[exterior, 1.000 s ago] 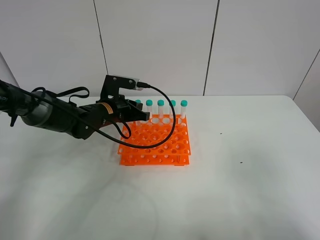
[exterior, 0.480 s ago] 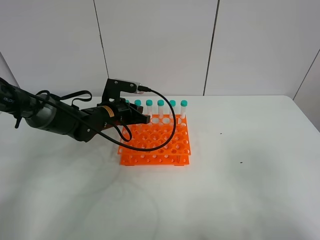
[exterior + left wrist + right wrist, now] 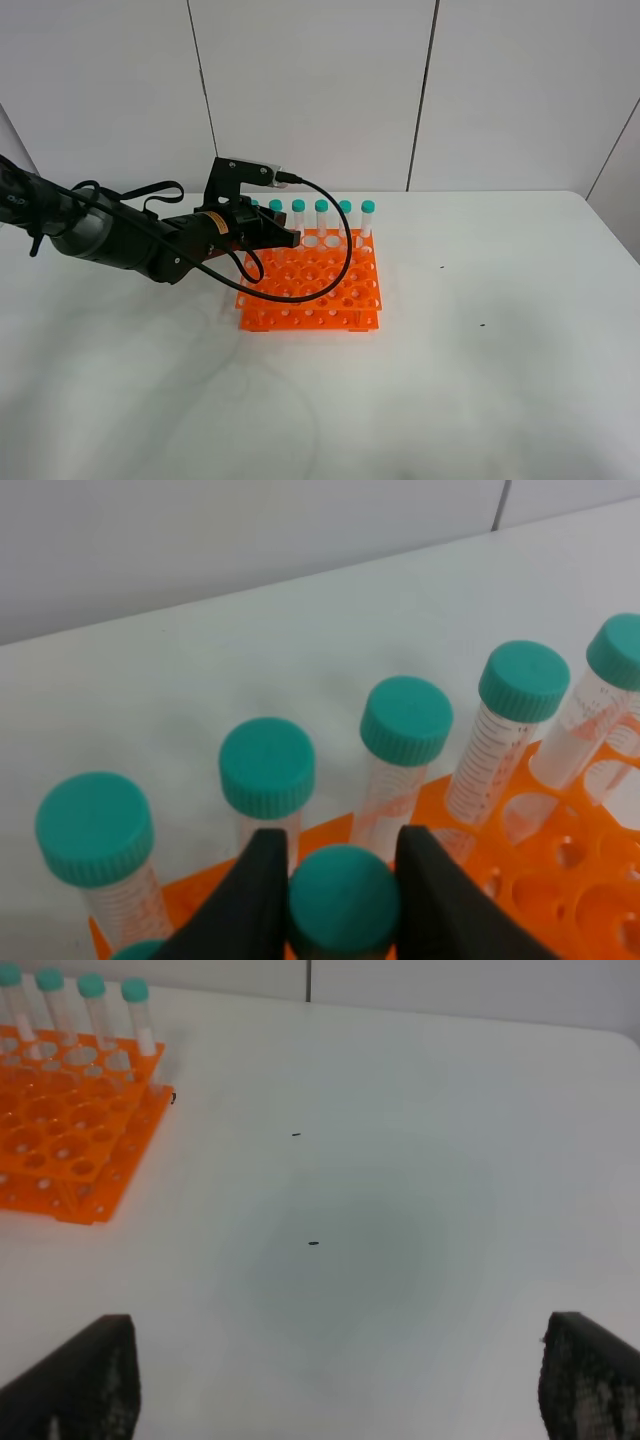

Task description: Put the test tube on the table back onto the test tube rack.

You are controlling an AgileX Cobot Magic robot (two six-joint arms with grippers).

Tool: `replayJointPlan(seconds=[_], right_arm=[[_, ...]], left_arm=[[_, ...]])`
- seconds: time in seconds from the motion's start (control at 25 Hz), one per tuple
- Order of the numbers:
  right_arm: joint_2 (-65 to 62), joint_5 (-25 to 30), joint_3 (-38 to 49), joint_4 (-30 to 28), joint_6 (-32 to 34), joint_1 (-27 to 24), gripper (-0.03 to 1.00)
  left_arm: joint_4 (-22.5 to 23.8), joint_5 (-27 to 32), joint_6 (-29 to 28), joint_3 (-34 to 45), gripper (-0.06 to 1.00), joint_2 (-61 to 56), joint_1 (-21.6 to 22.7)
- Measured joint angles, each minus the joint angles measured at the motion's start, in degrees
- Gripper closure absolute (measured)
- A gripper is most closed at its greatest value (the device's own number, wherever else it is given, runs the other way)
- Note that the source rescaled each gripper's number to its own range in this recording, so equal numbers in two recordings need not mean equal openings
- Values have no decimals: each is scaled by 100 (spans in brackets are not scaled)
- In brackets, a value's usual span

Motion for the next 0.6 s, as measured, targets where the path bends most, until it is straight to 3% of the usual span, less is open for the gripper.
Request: replayJointPlan(seconds=[0.12, 0.2, 0.6], right_arm=[[0, 0, 0, 0, 0, 0, 8], [0, 0, 0, 0, 0, 0, 8], [0, 0, 0, 0, 0, 0, 8]], left_arm=[[0, 0, -6, 0, 63, 6, 0], [2, 0, -12, 0, 57, 0, 0], [2, 333, -35, 4, 54, -985, 0]])
